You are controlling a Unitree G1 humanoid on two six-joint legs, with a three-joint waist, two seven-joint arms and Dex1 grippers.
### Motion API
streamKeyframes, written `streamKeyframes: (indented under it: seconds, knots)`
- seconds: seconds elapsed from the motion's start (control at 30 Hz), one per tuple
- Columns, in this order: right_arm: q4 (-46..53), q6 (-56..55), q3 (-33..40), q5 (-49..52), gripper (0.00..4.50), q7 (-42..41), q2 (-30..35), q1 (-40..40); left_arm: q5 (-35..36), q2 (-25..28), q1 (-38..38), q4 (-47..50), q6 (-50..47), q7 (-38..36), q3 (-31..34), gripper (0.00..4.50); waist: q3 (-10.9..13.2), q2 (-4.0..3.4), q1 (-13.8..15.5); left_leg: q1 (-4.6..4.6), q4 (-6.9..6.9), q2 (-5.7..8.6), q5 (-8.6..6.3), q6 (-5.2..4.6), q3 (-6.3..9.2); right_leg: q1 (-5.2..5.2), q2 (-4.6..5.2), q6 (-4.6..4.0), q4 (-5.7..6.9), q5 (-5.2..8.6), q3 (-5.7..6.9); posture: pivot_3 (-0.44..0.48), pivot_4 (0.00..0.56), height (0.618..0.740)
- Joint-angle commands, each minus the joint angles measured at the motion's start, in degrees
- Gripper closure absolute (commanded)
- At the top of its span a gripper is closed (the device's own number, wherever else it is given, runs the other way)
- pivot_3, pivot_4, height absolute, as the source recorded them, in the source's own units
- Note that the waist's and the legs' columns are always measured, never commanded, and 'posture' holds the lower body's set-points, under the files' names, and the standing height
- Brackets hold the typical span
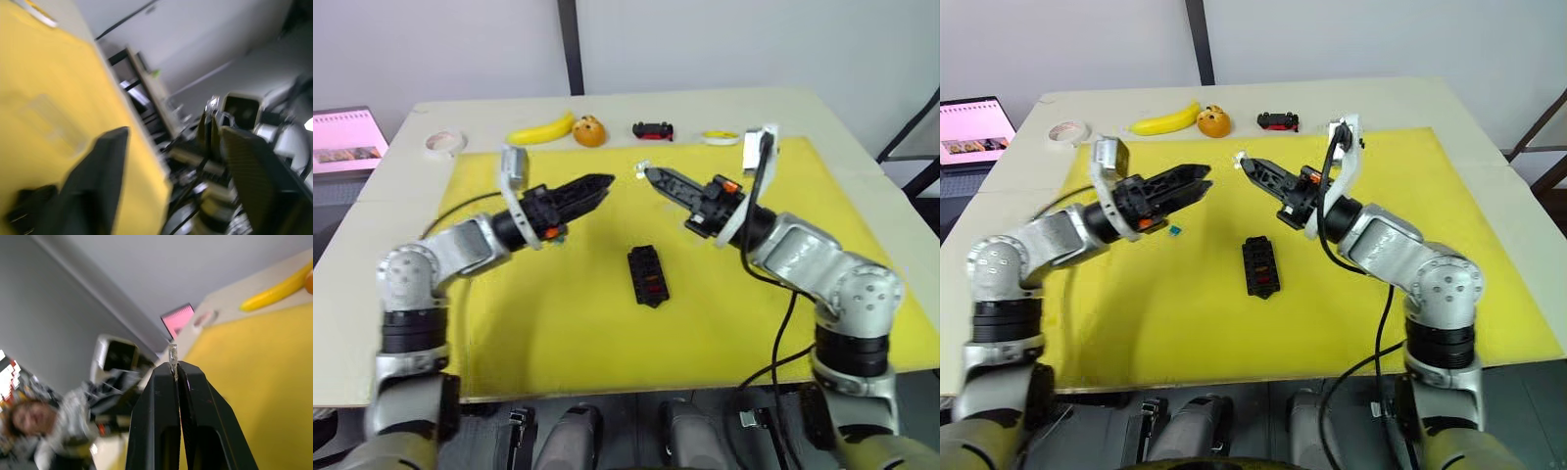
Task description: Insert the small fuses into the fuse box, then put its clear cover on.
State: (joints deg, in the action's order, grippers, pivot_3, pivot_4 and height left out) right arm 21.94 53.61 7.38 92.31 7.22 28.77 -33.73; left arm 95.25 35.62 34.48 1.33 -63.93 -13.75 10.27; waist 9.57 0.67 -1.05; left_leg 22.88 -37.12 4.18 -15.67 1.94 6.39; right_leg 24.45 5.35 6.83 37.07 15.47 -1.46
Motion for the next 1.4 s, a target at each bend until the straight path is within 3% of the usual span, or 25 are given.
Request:
streamKeyframes:
  seconds: [0.03, 0.1, 0.2, 0.33, 0.5, 0.77, 1.4]
  knots:
    - [-0.1, 3.7, -0.3, -4.1, 4.50, -10.8, 7.1, -3.6, -17.0, 7.5, 0.0, 7.3, 3.3, -18.3, -5.7, 0.12, 0.0, -0.01, 0.1, 0.00, 0.00, 0.01, -0.03, -0.06, -0.02, -0.01, 0.00, 0.00, -0.01, 0.00, 0.00, 0.000, 0.150, 0.740]
    - [-0.6, 5.4, -3.2, -10.7, 4.50, -20.1, 12.7, -6.0, -29.0, 12.4, -1.5, 10.6, 10.3, -29.2, -11.4, 0.12, 0.1, -0.08, 0.1, 0.00, -0.01, 0.02, -0.19, -0.34, -0.07, -0.03, 0.00, 0.00, -0.03, 0.00, 0.00, 0.000, 0.150, 0.740]
    - [-0.9, 3.2, -10.5, -23.6, 4.50, -36.4, 19.9, -9.3, -43.4, 15.4, -3.3, 12.2, 21.8, -39.6, -17.7, 0.12, 0.1, -0.11, 0.2, -0.02, 0.02, -0.03, -0.21, -0.37, -0.13, -0.04, -0.01, -0.01, -0.09, 0.01, 0.00, 0.000, 0.150, 0.740]
    - [-3.0, -9.3, -22.1, -44.1, 4.50, -55.7, 25.2, -12.0, -57.9, 14.6, -4.8, 11.1, 34.8, -45.9, -23.0, 0.12, 0.1, -0.08, 0.2, 0.01, 0.00, -0.09, -0.22, -0.38, -0.15, -0.03, -0.01, 0.00, -0.15, 0.01, 0.01, 0.000, 0.150, 0.740]
    - [-10.1, -27.8, -31.5, -64.7, 4.50, -69.5, 23.8, -13.1, -66.1, 10.9, -5.3, 10.4, 41.5, -48.3, -25.4, 0.12, 0.2, -0.01, 0.2, 0.11, -0.06, -0.08, -0.23, -0.40, -0.14, 0.02, 0.09, 0.02, -0.14, 0.00, 0.03, 0.000, 0.150, 0.740]
    - [-15.9, -35.9, -31.8, -74.2, 4.50, -76.8, 18.9, -12.2, -71.3, 6.7, -6.2, 9.8, 42.9, -48.4, -24.9, 0.12, 0.2, 0.03, 0.3, 0.27, -0.21, -0.06, -0.19, -0.33, -0.06, 0.17, 0.11, 0.03, -0.05, -0.01, 0.08, 0.000, 0.150, 0.740]
    - [-22.1, -38.4, -29.5, -81.0, 4.50, -81.6, 14.4, -11.7, -75.0, 3.6, -6.0, 9.9, 43.1, -49.3, -24.1, 0.12, 0.2, 0.02, 0.3, 0.28, -0.26, -0.03, -0.02, -0.04, 0.00, 0.17, 0.13, 0.03, 0.02, -0.01, 0.11, 0.000, 0.150, 0.740]
